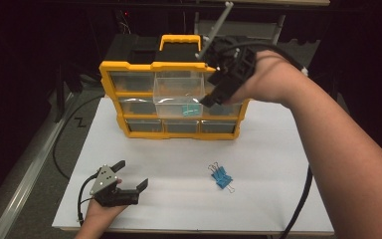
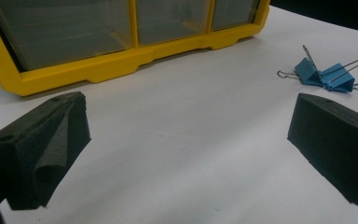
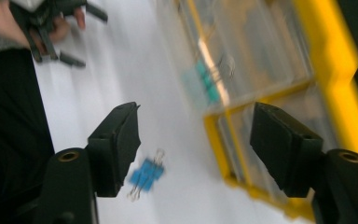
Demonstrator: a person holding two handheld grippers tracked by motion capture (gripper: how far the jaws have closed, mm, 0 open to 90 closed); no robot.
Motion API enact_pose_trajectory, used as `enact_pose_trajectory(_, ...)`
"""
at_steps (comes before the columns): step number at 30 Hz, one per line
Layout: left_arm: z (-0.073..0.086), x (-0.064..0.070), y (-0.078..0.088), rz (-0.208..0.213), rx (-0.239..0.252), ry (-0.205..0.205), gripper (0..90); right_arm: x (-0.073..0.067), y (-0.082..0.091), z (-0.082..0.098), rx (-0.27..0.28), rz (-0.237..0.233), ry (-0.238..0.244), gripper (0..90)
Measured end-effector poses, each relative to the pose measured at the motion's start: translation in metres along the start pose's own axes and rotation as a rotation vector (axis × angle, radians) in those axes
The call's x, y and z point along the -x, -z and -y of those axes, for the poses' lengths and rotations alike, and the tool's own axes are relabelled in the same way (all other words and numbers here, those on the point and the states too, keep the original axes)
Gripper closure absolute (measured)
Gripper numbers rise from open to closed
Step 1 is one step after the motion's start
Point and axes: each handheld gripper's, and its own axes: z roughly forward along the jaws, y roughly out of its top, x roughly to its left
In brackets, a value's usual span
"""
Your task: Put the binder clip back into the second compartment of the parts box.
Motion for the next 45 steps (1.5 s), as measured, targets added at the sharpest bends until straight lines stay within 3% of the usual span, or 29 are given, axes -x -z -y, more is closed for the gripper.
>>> enact_pose_trajectory(5, 0.000, 0.001, -0.002, -0.001, -0.009, -0.010, 0.1, -0.014, -0.016, 0.043, -0.050, -0.009, -0.017, 28.3)
enact_pose_trajectory(6, 0.000, 0.001, -0.002, -0.001, -0.009, -0.010, 0.2, -0.014, -0.016, 0.043, -0.050, -0.009, -0.017, 28.3)
enact_pose_trajectory(11, 0.000, 0.002, -0.003, 0.003, -0.015, -0.020, 0.2, -0.026, -0.047, 0.080, -0.084, -0.019, -0.033, 22.3)
enact_pose_trajectory(12, 0.000, 0.003, -0.003, 0.003, -0.015, -0.020, 0.2, -0.026, -0.047, 0.080, -0.084, -0.019, -0.033, 22.3)
enact_pose_trajectory(15, 0.000, 0.003, -0.003, 0.002, -0.013, -0.020, 0.1, -0.033, -0.070, 0.098, -0.102, -0.034, -0.038, 19.3)
enact_pose_trajectory(22, 0.000, 0.003, -0.003, 0.003, -0.015, -0.020, 0.1, -0.043, -0.105, 0.120, -0.105, -0.058, -0.058, 13.8)
enact_pose_trajectory(27, 0.001, 0.003, -0.003, 0.004, -0.013, -0.021, 0.1, -0.052, -0.138, 0.138, -0.146, -0.062, -0.078, 0.6)
enact_pose_trajectory(29, 0.001, 0.003, -0.003, 0.003, -0.012, -0.021, 0.1, -0.058, -0.158, 0.149, -0.171, -0.078, -0.082, 0.3)
enact_pose_trajectory(32, 0.000, 0.003, -0.003, 0.005, -0.015, -0.021, 0.2, -0.061, -0.170, 0.155, -0.187, -0.086, -0.084, 0.5)
enact_pose_trajectory(35, 0.001, 0.003, -0.003, 0.005, -0.014, -0.020, 0.1, -0.068, -0.189, 0.167, -0.196, -0.108, -0.058, 7.8)
enact_pose_trajectory(38, 0.001, 0.003, -0.003, 0.005, -0.017, -0.022, 0.1, -0.071, -0.197, 0.172, -0.195, -0.112, -0.044, 14.8)
enact_pose_trajectory(45, 0.001, 0.003, -0.004, 0.004, -0.018, -0.021, 0.1, -0.073, -0.209, 0.180, -0.178, -0.078, 0.013, 46.6)
